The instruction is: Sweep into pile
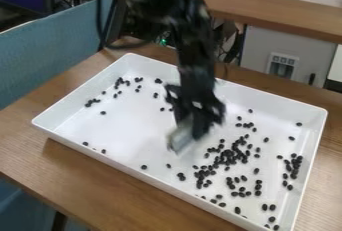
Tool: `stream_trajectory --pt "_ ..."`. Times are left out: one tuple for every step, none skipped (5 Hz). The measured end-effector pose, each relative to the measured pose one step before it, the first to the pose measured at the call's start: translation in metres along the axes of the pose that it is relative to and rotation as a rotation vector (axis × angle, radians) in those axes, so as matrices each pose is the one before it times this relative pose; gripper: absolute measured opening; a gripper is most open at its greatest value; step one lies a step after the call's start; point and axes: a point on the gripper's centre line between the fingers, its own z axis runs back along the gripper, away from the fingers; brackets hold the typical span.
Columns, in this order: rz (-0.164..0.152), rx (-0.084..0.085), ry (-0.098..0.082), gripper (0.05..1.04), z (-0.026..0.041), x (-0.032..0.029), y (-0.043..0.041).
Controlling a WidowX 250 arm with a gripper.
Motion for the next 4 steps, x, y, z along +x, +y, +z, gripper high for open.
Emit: stream_trajectory --pt "0.1529 0.1137 -0.0041 0.398 0.01728 -0.00066 0.05051" --pt "0.1058 0.0625 -0.0171 0.398 0.00792 0.00834 0.04838" --pt "0.0776 0.0718 0.0617 0.398 -0.03165 0.00595 0.04448" --pt "0.0165 0.0456 0.0212 0.398 -0.02336 0.01054 0.04174"
